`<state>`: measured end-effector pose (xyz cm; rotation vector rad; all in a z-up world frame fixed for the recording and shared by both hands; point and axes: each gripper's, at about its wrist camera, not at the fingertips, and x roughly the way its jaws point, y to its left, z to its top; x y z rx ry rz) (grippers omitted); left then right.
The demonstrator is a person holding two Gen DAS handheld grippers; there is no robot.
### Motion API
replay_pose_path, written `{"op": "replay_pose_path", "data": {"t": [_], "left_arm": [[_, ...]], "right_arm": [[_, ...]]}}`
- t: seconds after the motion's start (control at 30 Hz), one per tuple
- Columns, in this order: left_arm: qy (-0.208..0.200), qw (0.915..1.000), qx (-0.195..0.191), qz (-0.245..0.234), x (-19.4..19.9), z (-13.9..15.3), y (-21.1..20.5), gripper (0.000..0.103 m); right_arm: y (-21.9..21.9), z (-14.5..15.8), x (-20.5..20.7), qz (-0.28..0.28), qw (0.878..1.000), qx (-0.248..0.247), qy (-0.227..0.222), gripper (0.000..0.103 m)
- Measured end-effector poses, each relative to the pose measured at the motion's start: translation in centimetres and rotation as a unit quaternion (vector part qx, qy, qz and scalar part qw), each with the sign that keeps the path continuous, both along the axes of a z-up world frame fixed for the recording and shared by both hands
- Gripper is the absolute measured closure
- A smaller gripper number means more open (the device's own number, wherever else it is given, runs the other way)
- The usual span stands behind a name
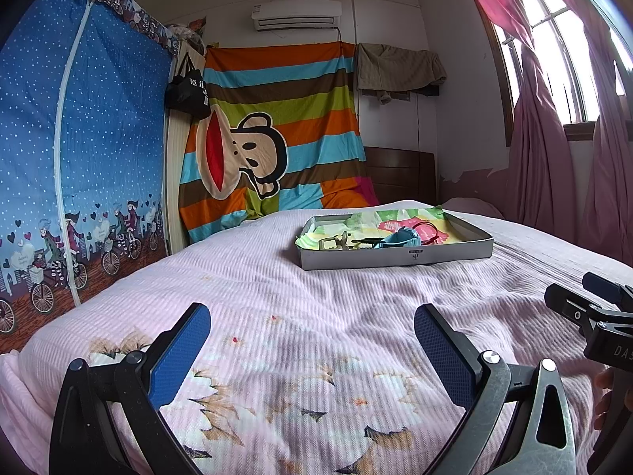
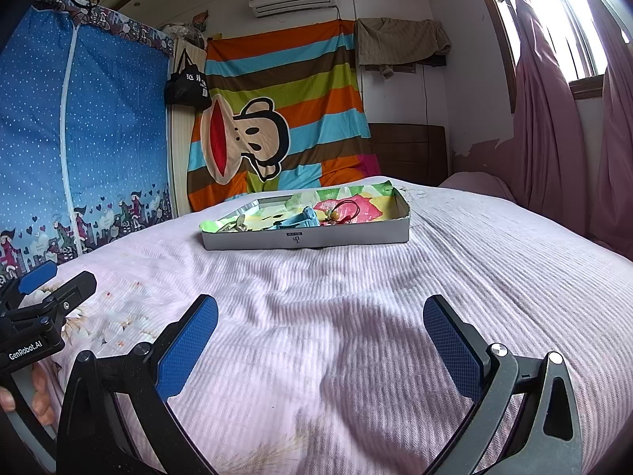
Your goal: Organize jewelry
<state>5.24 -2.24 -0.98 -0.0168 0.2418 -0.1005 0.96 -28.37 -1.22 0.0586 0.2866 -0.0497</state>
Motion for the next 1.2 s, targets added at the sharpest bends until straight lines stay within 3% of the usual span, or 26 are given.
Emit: {"op": "replay_pose_path", "data": {"t": [1.2], "left_arm": [[0.001, 1.0000, -0.002, -0.001, -0.11, 0.09, -0.01, 0.000]], "right_arm": [[0.02, -0.01, -0.02, 0.000, 1.000, 0.000, 0.000, 0.001]]}}
